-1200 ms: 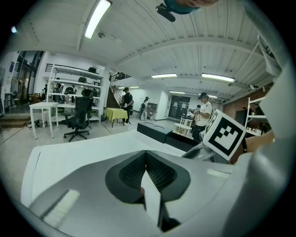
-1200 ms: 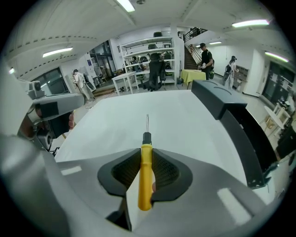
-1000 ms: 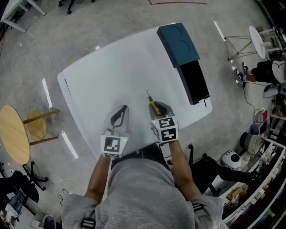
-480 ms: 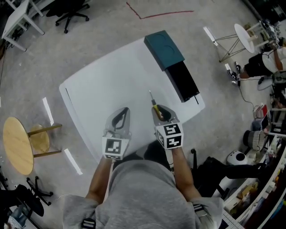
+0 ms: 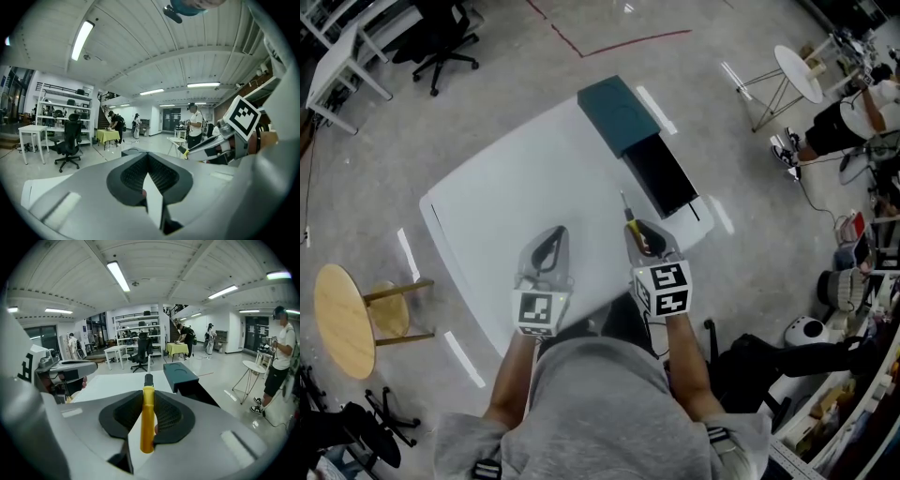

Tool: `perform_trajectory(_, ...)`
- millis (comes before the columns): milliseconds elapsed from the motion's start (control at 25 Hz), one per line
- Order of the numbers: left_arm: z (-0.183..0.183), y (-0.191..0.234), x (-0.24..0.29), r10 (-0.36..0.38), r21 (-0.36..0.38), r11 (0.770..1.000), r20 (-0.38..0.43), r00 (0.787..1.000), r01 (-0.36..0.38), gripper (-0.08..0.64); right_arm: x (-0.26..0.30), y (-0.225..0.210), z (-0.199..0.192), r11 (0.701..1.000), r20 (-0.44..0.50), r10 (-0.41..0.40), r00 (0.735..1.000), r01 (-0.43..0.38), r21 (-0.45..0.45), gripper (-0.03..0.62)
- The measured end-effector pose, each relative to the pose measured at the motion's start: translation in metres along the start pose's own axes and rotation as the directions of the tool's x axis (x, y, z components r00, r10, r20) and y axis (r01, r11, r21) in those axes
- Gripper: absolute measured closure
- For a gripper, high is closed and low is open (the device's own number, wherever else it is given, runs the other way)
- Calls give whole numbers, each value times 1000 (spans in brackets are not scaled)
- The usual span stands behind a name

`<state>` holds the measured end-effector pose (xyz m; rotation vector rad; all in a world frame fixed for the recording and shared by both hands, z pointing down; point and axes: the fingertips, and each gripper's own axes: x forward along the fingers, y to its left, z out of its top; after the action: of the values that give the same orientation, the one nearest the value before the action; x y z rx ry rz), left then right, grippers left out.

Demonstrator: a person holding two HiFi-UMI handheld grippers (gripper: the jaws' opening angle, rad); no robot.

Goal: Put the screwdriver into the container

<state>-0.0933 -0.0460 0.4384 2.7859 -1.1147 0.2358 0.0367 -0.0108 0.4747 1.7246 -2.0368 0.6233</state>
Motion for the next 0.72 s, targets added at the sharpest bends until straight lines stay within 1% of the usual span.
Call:
perform_trajectory(200,11,-21,20,-3,19,1000,0,1000,3,549,-8,-31,6,1000,15,-3,1000,2,10,515)
perform_trajectory(400,17,-37,43,4,23,1000,-7,1000,-4,549,-4,-61,9,1000,7,7,1000,-7,14,515)
perform_trajectory(720,15,-44,83,41,9,999,-30,999,-41,549,19,-105,13,1000,-27,28,999,-28,6,515)
